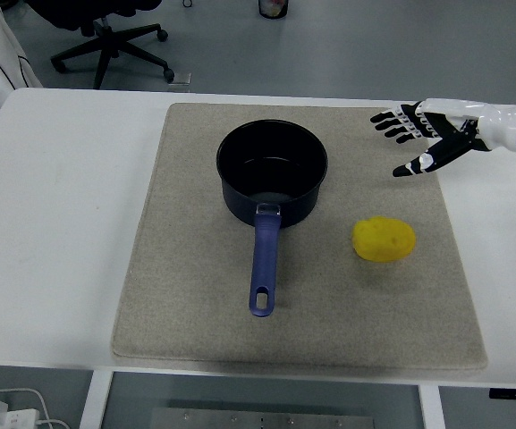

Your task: Put the potato in the blue pot

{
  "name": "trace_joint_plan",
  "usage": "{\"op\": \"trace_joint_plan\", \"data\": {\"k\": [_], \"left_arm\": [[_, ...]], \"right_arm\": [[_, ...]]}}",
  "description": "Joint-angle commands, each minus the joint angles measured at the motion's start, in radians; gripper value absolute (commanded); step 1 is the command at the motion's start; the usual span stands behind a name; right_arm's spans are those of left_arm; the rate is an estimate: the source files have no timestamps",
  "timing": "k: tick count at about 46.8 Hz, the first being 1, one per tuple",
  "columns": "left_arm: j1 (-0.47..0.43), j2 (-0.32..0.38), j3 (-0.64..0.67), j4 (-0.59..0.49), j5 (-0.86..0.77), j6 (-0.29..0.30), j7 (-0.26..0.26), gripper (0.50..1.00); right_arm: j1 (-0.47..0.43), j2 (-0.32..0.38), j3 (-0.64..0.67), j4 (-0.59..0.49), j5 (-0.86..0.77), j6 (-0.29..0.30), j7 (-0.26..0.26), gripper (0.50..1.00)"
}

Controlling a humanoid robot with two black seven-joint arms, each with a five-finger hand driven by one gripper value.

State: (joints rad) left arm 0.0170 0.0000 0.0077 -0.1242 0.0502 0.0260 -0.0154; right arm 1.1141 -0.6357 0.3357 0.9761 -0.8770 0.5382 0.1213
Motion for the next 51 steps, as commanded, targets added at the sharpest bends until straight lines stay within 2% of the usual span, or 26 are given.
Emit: {"op": "trace_joint_plan", "data": {"k": [1,8,18,38,51], "left_arm": [[0.0,0.0,0.0,0.0,-0.001,0.0,0.0,0.996],[0.0,0.0,0.0,0.0,-0.001,0.0,0.0,0.996],[0.0,0.0,0.0,0.0,-0.001,0.0,0.0,0.996],[0.0,0.0,0.0,0.0,0.0,0.0,0.0,0.996],[0.0,0.0,0.0,0.0,-0.001,0.0,0.0,0.996]], "right_arm": [[-0.003,-0.032,-0.01,0.036,-0.049,0.0,0.009,0.928],[-0.007,-0.081,-0.018,0.108,-0.088,0.005,0.027,0.928],[-0.033,-0.124,-0.018,0.191,-0.12,0.003,0.027,0.928],[-0.137,-0.15,-0.015,0.256,-0.129,-0.061,0.029,0.928],[-0.181,-0.15,-0.015,0.28,-0.161,-0.107,0.072,0.928]]}}
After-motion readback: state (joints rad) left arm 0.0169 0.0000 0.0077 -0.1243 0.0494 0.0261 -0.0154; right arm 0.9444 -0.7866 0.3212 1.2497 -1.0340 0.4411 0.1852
